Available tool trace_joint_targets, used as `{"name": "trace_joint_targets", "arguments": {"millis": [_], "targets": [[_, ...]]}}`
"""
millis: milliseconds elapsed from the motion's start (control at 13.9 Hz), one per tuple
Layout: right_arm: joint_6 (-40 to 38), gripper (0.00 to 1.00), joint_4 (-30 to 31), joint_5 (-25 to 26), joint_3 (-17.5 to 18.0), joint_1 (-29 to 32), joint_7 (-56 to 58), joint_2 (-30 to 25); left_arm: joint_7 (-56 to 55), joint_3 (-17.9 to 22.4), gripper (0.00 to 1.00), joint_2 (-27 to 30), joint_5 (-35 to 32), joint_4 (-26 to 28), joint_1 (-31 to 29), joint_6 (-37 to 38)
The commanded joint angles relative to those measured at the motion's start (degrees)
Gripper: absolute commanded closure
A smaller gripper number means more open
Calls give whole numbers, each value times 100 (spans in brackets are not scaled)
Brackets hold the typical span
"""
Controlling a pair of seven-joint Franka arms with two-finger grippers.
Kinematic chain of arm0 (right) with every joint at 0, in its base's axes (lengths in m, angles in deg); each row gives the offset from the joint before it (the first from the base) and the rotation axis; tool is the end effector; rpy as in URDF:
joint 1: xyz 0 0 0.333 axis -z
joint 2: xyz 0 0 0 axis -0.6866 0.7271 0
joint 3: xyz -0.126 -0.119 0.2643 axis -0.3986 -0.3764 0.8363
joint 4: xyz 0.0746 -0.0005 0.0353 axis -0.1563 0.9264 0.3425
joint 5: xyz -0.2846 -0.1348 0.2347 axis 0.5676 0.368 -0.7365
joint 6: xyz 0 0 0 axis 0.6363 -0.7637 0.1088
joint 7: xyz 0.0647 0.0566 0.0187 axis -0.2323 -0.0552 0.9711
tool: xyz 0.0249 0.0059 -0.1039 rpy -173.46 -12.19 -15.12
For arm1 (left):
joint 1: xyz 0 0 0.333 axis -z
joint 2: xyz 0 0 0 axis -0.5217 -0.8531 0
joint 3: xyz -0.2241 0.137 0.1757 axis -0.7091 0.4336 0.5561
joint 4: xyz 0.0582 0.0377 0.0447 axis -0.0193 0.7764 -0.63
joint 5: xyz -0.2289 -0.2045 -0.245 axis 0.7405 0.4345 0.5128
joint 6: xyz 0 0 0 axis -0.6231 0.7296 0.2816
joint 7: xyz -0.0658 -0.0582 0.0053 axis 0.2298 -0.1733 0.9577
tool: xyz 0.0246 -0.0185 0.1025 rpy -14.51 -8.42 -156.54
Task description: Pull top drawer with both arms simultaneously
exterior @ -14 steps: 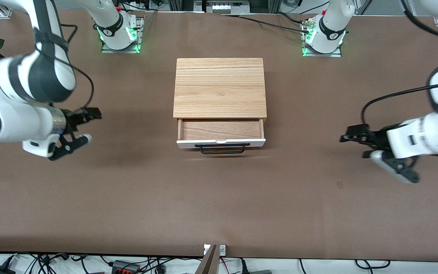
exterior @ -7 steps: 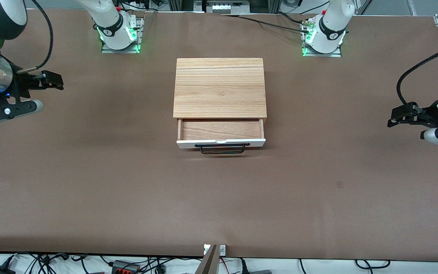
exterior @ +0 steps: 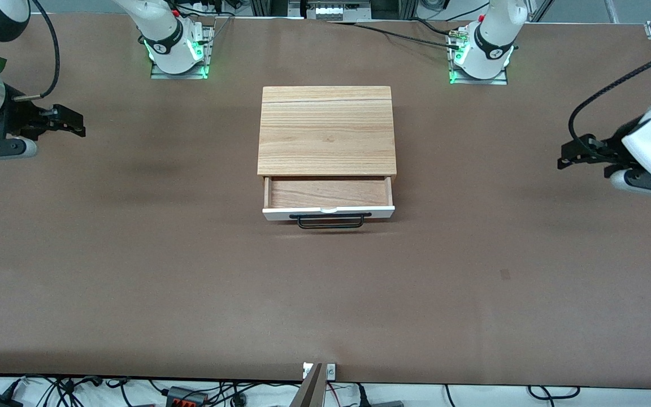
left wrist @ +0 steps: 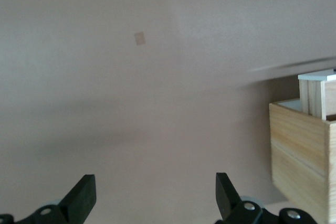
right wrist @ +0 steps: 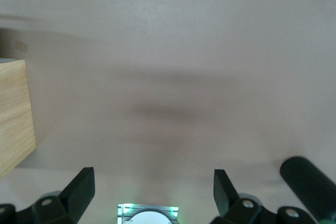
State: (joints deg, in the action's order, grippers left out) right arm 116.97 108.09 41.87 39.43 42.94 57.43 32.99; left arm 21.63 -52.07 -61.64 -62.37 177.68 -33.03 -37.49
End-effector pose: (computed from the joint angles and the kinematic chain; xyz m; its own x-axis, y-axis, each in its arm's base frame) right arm 0.5412 0.0070 0.5675 0.9842 0.0627 -0.1655 0.0688 -0.9972 0.0308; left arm 0.5817 -0.0182 0.5680 0.9948 -0.0713 -0.0733 -0.0656 -0.9948 0.0776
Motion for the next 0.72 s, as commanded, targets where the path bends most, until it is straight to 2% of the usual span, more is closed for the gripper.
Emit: {"name": "trace_joint_targets", "arguments": {"millis": [0, 432, 647], "targets": [[85, 0, 153, -17, 125, 217, -227, -176, -932, -90, 0, 332, -161, 446, 45, -198], [366, 0, 82, -17, 107, 191, -332, -211, -960, -82, 0, 209, -126, 350, 36, -154], [551, 0, 135, -280, 63, 270, -367, -203, -969, -82, 0, 208, -134, 332, 45, -128]]}}
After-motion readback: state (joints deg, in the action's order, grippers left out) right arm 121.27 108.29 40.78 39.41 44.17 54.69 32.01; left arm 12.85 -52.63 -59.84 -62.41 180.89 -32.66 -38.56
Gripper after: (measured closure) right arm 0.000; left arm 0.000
